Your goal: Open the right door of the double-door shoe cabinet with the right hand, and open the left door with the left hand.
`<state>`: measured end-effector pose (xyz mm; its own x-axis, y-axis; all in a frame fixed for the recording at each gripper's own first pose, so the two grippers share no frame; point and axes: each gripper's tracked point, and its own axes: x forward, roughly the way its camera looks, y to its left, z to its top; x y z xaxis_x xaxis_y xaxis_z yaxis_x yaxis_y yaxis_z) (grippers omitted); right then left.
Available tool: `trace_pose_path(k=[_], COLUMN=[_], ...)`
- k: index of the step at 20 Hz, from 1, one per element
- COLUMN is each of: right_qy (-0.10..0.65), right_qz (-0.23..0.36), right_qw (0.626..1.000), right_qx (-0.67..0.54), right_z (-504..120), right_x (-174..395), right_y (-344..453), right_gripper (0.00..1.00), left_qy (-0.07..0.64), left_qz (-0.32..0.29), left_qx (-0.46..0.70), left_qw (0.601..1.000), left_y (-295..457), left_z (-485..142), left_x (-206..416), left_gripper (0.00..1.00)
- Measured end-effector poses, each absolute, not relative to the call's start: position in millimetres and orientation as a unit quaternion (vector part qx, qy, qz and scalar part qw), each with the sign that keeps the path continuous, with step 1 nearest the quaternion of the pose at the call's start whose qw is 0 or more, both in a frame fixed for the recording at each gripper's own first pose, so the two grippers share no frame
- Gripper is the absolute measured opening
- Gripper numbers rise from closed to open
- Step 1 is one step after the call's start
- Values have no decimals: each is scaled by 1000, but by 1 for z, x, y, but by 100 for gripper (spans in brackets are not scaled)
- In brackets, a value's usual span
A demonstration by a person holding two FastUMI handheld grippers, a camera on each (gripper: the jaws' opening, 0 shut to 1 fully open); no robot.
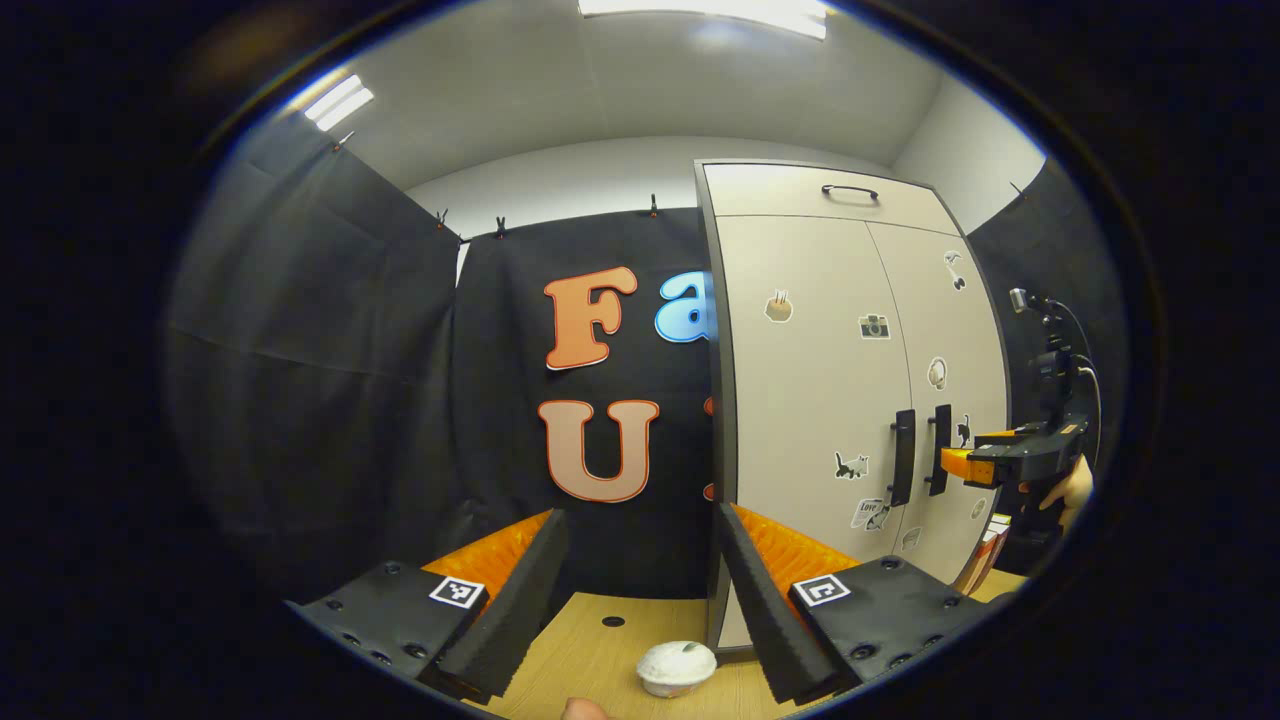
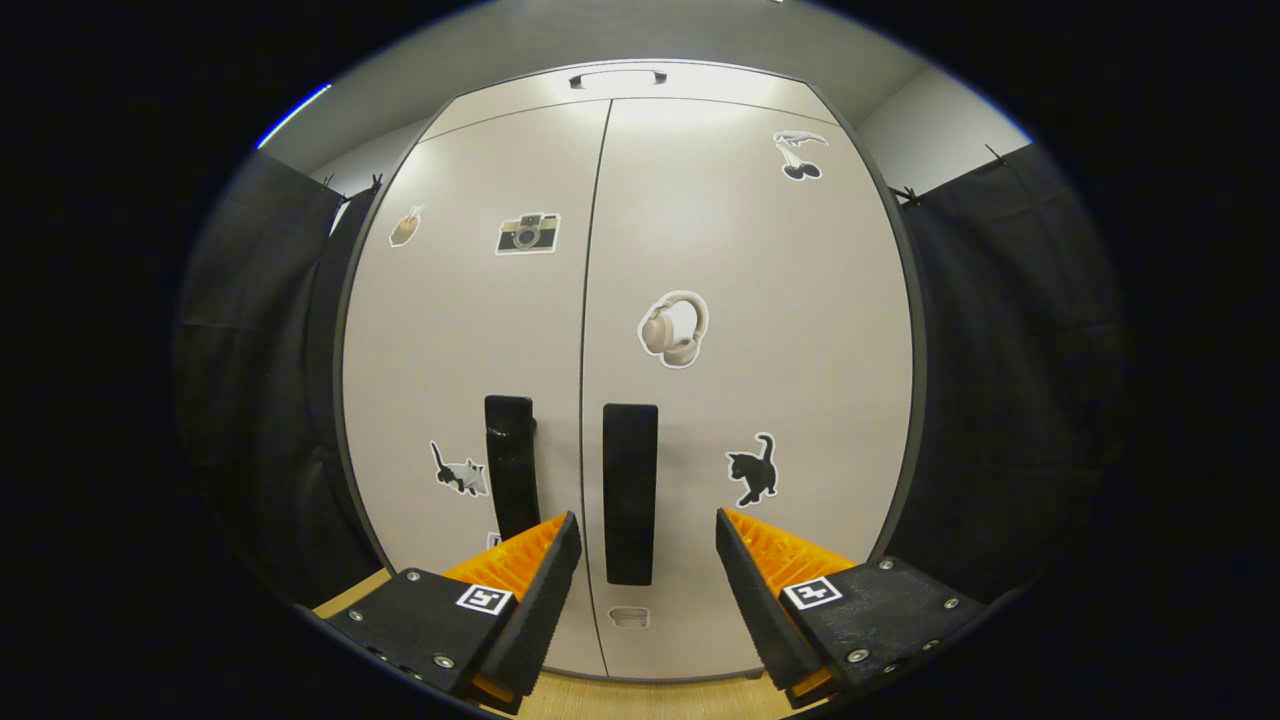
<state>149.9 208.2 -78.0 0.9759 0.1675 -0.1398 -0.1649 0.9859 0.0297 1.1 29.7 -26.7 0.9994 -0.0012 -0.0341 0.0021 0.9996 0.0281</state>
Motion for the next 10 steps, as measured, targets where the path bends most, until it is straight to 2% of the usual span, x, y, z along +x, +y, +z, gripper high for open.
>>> trace_pose_path(k=[7,10], right_qy=[81,83], right_qz=[84,76], right_qw=[992,992], right_qx=[50,52], right_z=[-86,-90], right_x=[177,184], right_y=[218,219], right_gripper=[67,56], left_qy=[15,9], left_qz=[-2,9], left_qx=[19,21], left_qw=[1000,1000], left_y=[36,45], left_z=[-33,-29], left_x=[4,3], left_gripper=[96,96])
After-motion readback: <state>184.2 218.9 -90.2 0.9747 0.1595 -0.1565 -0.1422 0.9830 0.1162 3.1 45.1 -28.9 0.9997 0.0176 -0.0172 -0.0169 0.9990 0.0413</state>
